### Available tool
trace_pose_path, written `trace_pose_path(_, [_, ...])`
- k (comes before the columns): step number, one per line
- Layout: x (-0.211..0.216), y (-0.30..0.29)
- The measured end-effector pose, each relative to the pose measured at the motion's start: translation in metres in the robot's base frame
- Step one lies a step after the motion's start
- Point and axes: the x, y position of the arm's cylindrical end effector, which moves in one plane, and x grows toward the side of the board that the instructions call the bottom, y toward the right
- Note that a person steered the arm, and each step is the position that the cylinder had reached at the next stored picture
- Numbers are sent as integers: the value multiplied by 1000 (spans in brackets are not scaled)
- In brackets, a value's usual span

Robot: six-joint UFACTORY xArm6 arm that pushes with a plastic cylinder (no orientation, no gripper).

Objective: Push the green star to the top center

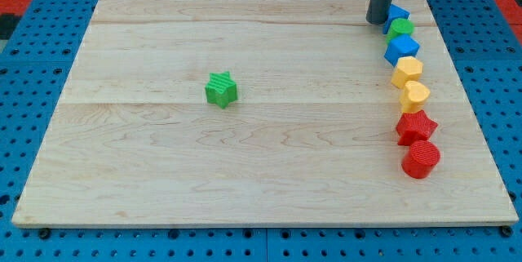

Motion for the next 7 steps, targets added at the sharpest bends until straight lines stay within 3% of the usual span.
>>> trace_pose_path(2, [-3,-39])
trace_pose_path(3, [28,-56])
trace_pose_path(5, [173,-59])
trace_pose_path(6, [222,-106])
trace_pose_path(7, [230,-175])
